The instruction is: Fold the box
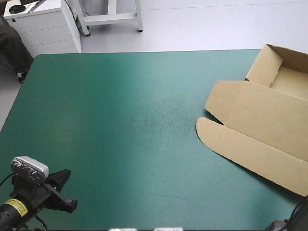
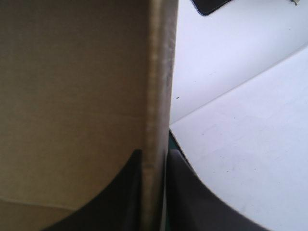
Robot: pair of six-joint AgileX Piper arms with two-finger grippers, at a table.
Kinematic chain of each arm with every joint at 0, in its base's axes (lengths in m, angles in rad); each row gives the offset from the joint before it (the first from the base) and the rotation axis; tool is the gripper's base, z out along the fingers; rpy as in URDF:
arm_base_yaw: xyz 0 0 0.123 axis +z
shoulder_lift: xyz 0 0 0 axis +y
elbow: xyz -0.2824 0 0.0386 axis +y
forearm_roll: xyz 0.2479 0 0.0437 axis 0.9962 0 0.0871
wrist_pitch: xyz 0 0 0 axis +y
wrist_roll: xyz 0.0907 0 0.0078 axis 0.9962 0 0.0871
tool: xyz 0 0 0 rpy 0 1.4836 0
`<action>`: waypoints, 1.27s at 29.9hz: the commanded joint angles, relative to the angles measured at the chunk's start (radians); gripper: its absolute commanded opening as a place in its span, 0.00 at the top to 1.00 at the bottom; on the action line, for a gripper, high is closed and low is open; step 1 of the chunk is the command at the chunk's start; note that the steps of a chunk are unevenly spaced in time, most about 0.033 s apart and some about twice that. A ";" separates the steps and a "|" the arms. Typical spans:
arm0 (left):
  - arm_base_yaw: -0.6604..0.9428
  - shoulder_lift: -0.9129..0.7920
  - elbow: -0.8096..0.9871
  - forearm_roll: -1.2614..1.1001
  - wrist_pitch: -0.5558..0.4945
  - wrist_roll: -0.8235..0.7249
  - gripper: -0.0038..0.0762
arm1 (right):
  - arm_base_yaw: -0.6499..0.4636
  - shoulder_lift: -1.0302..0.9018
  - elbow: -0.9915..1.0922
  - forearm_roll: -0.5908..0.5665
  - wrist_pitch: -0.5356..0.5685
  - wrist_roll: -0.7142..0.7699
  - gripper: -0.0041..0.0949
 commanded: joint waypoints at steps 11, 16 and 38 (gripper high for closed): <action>-0.003 0.009 -0.027 0.000 -0.066 -0.003 0.96 | -0.006 -0.184 -0.029 0.035 0.010 0.046 0.18; -0.003 0.009 -0.027 0.011 -0.089 -0.003 0.96 | -0.004 -0.318 -0.029 0.164 0.010 0.016 0.50; -0.003 0.009 -0.027 0.005 -0.164 -0.003 0.96 | 0.574 -0.961 0.765 0.205 -0.253 -0.149 0.96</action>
